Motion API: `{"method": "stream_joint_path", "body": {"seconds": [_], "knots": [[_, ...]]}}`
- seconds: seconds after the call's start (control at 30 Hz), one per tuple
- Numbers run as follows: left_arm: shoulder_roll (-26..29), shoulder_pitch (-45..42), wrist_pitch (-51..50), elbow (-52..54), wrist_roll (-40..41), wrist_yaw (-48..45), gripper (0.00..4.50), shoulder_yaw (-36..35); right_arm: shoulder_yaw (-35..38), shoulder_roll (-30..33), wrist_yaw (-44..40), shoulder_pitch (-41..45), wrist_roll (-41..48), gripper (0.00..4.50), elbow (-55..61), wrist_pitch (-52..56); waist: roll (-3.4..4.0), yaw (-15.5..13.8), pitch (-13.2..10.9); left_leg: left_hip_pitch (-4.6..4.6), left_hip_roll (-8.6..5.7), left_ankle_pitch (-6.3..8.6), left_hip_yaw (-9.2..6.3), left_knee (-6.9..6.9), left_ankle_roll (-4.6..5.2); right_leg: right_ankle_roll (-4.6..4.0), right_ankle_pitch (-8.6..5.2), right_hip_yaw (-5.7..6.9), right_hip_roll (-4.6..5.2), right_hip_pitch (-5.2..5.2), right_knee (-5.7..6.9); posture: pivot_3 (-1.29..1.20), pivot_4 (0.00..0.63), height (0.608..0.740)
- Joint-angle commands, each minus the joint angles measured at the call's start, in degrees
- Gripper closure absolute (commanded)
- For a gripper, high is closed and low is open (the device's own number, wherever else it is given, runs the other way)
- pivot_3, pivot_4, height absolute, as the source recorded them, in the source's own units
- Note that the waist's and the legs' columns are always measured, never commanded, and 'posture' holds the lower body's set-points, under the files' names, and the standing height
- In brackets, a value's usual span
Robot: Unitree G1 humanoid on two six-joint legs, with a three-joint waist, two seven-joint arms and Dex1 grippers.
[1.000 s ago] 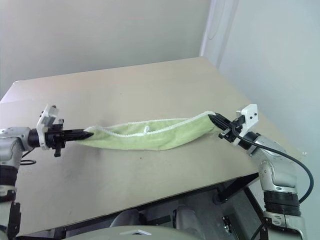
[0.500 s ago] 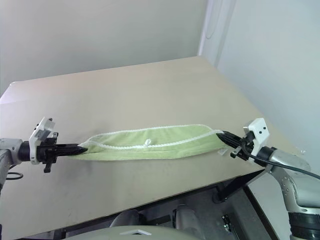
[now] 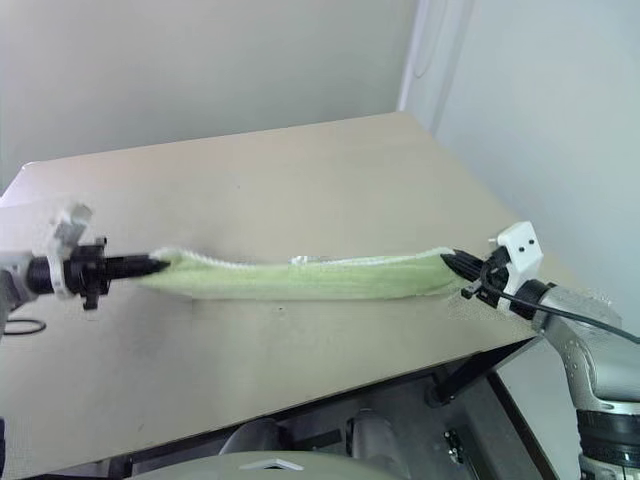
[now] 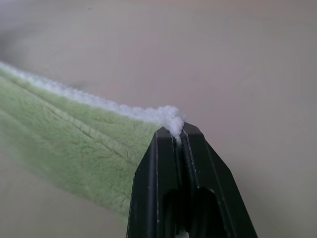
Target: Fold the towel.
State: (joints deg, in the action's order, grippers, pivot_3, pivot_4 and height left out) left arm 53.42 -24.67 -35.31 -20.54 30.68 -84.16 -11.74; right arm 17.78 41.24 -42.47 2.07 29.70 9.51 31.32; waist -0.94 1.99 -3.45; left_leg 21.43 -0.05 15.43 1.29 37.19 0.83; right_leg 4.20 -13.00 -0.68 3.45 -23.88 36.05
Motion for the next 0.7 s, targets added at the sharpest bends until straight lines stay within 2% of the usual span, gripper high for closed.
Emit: {"method": "stream_joint_path", "body": {"seconds": [0.03,0.27,0.47,0.6,0.7], "knots": [[2.03,-6.09,0.99,-7.64,-2.87,-0.44,4.48,1.71,-0.33,-0.41,2.1,2.89,-0.53,4.5,-1.85,1.69,0.0,0.0,0.0,0.01,-0.01,0.0,0.0,-0.02,0.0,0.0,0.0,0.0,-0.03,0.0,0.0,0.0,0.0,0.74],[1.91,-5.27,6.29,-12.88,-6.84,-3.39,4.48,5.27,-2.67,-1.91,5.22,6.67,-4.92,4.5,-7.19,-2.09,-0.05,0.45,-0.03,0.04,-0.02,0.02,0.2,-0.08,0.06,-0.09,0.06,-0.2,-0.07,-0.12,0.0,0.0,0.0,0.74],[1.19,5.09,12.04,-9.88,-8.37,-4.51,4.48,5.93,-2.34,-1.92,2.65,2.21,-4.41,4.5,-2.61,-6.2,-0.04,0.35,-0.02,0.06,0.01,0.03,0.18,-0.1,0.05,-0.09,0.05,-0.2,0.0,-0.14,0.01,0.0,0.0,0.74],[0.07,0.21,17.69,-18.39,-10.85,-0.63,4.48,5.75,-3.52,-1.65,2.36,1.08,-5.07,4.5,-2.71,-6.35,-0.16,-0.27,-0.02,0.06,0.01,0.02,0.16,0.06,0.05,0.06,0.07,-0.18,0.12,-0.14,0.03,0.0,0.0,0.74],[-0.54,-8.3,21.07,-28.83,-12.55,3.22,4.48,5.27,-4.89,-1.67,2.03,1.02,-5.25,4.5,-2.15,-6.06,-0.2,-1.15,0.0,0.02,0.02,0.02,0.13,0.15,0.04,0.07,0.13,-0.1,0.07,-0.09,0.02,0.0,0.0,0.74]]}}
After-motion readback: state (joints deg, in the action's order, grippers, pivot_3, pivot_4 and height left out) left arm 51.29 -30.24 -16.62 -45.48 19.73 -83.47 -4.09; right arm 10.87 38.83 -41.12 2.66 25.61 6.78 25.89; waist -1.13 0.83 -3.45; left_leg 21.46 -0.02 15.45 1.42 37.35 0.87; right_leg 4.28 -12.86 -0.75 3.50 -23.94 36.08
